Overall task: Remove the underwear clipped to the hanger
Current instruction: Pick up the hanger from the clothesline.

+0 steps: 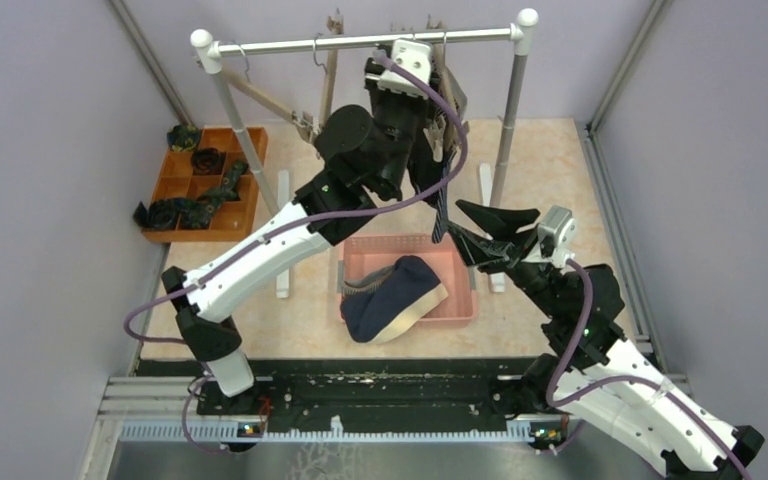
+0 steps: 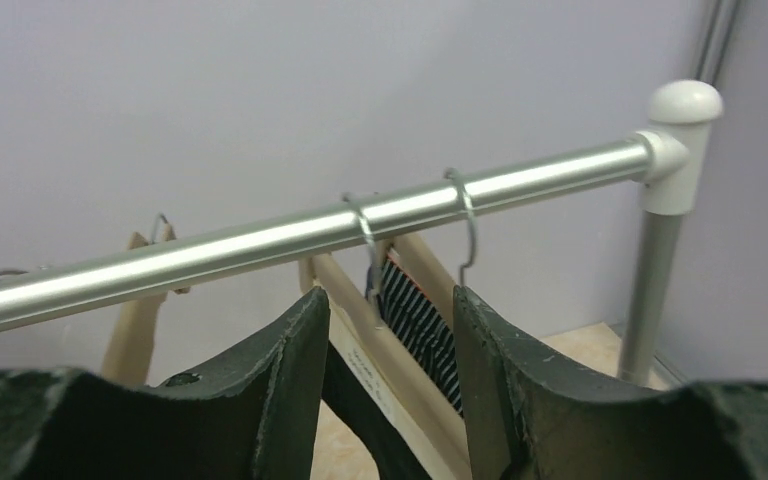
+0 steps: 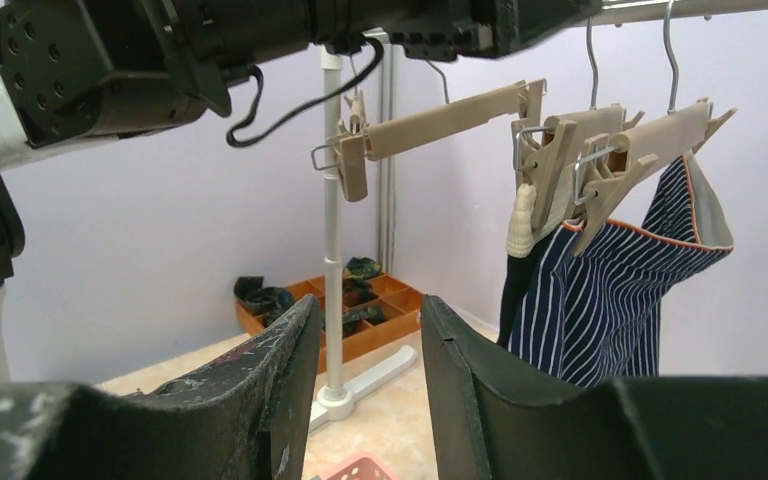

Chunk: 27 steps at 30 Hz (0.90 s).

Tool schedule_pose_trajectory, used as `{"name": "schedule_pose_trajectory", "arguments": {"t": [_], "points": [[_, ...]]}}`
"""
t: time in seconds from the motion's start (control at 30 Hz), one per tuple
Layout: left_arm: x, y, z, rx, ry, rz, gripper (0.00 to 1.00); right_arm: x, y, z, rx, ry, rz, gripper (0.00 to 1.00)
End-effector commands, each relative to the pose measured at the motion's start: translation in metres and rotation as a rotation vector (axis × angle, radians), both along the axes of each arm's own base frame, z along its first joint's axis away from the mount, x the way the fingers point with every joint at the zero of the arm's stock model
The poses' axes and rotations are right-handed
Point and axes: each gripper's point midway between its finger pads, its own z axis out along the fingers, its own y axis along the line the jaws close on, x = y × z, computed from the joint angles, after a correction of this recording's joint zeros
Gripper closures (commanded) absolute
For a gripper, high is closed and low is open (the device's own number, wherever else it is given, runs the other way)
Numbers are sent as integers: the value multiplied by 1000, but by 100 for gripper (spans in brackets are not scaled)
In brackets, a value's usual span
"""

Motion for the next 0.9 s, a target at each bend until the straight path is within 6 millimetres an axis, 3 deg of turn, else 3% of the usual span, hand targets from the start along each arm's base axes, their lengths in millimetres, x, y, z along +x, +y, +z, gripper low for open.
{"name": "schedule_pose_trajectory", "arguments": {"t": [0.0, 0.23, 0.37, 0.53, 0.87], "points": [[-8, 39, 27, -136, -15, 39, 47, 0, -1, 6, 19, -4, -4, 58], [2, 40, 14, -157, 31, -14, 48, -3, 2, 7, 28, -12, 16, 58], [4, 33, 15, -177, 51, -67, 48, -3, 2, 7, 28, -9, 22, 58], [4, 23, 11, -171, 101, -122, 55, -5, -2, 9, 50, -18, 16, 58], [-3, 0, 0, -209, 182, -236, 54, -15, -6, 13, 75, -33, 38, 58]]}}
